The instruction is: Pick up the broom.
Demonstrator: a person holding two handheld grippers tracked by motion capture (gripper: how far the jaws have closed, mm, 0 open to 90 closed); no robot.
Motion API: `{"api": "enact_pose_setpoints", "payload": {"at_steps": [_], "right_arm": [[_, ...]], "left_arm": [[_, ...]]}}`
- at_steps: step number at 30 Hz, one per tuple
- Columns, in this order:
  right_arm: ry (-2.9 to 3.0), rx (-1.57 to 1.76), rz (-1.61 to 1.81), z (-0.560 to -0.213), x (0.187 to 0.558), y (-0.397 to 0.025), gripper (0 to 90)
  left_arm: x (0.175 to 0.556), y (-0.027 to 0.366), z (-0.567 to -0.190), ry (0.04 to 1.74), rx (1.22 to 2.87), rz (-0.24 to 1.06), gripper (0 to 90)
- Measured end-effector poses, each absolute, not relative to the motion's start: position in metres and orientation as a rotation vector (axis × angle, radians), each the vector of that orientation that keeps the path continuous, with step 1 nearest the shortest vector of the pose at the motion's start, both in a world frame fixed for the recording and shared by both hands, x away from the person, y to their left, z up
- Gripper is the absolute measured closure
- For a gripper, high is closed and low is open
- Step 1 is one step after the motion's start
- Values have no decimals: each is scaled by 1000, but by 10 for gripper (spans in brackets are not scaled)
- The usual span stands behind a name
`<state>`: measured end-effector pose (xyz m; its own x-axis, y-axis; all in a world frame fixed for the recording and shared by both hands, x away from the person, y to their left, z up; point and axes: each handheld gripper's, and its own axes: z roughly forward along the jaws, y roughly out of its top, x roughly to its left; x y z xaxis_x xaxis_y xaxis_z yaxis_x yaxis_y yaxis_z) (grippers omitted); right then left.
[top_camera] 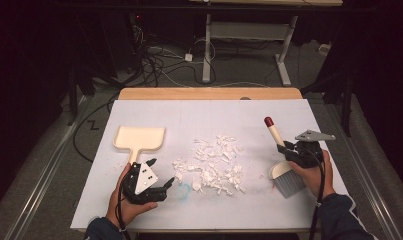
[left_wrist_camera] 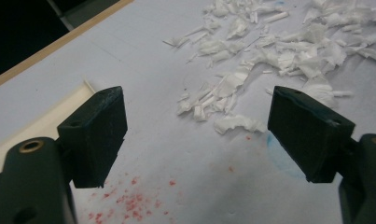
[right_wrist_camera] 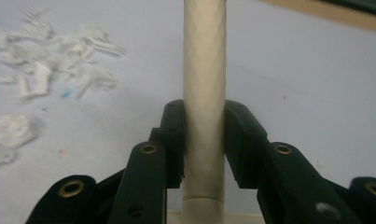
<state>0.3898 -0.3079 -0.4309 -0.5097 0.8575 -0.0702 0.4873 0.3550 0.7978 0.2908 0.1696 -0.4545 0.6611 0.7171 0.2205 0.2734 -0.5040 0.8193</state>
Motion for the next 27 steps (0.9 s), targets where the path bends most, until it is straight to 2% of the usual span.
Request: {"api": "enact_pose_setpoints", "payload": {"at_steps": [10,17,22,27], "right_arm": [[2043,1051,1196,-406,349,-313,717],[1979,982,1260,-393,335,-306,718],[1964,945,1284,-381,326,-295,718],[1977,897,1282,-370,315,-275,717]], "left_arm": [[290,154,-446,781,2031,619,194],[288,127,-434,710,2010,558,195],[293,97,-424,633,2006,479,202],[291,44,-414,498,2016,397,205]]}}
